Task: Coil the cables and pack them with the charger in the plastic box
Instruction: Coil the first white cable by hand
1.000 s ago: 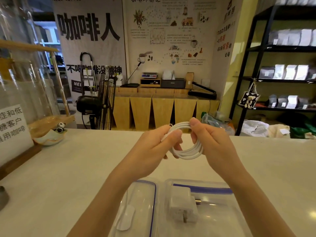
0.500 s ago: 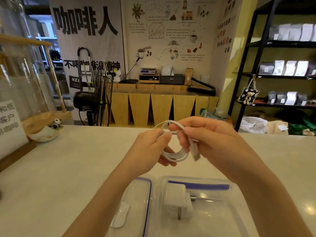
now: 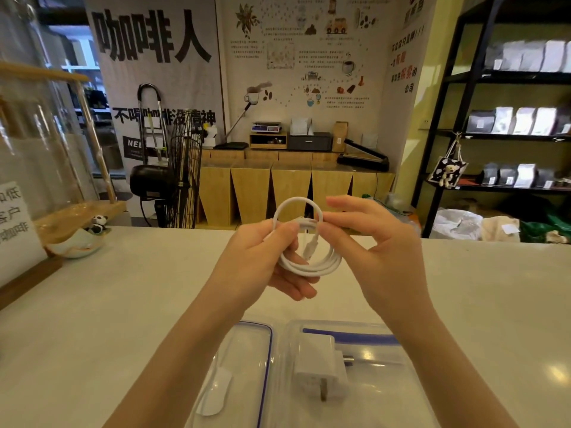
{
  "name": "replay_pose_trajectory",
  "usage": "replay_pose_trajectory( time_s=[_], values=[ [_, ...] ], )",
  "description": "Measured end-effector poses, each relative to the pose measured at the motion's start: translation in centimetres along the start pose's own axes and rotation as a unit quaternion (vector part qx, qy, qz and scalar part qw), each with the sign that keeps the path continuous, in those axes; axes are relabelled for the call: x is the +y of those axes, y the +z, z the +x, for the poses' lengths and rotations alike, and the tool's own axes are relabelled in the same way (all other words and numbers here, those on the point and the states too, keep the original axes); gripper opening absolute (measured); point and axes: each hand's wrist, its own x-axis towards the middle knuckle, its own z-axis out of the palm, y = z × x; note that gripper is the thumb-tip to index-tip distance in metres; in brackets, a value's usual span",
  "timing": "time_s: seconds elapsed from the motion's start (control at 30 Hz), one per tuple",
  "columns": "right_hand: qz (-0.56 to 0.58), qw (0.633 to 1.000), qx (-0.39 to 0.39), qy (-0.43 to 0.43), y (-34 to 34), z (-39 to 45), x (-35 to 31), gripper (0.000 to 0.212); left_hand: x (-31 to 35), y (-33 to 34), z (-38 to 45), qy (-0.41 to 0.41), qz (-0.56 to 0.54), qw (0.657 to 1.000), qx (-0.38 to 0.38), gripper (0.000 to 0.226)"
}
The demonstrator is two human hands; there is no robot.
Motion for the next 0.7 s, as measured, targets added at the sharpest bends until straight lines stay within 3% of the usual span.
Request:
replay_pose_trajectory(
  time_s=[0.13, 0.23, 0.33, 0.5, 0.7],
  values=[
    [0.051, 0.997, 0.023, 0.049, 0.1, -0.4, -0.1, 0.014, -0.6, 0.8, 0.0, 0.028, -0.011, 0.999, 0.015, 0.03],
    [0.142, 0.977, -0.079, 0.137, 0.3, -0.6, -0.5, 0.019, -0.6, 1.1, -0.1, 0.054, -0.006, 0.998, 0.015, 0.029],
    [0.16, 0.965, -0.149, 0.144, 0.3, -0.5, -0.7, 0.025, -0.3, 0.8, -0.2, 0.043, -0.018, 0.999, 0.005, 0.031],
    [0.165, 0.956, -0.154, 0.187, -0.3, 0.0, -1.2, 0.021, 0.4, -0.1, -0.4, 0.0, -0.053, 0.998, -0.042, 0.029],
    [0.178, 0.943, -0.158, 0.234, -2.0, 0.9, -0.4, 0.038, 0.6, -0.7, -0.5, -0.015, -0.064, 0.994, -0.086, 0.029]
  ],
)
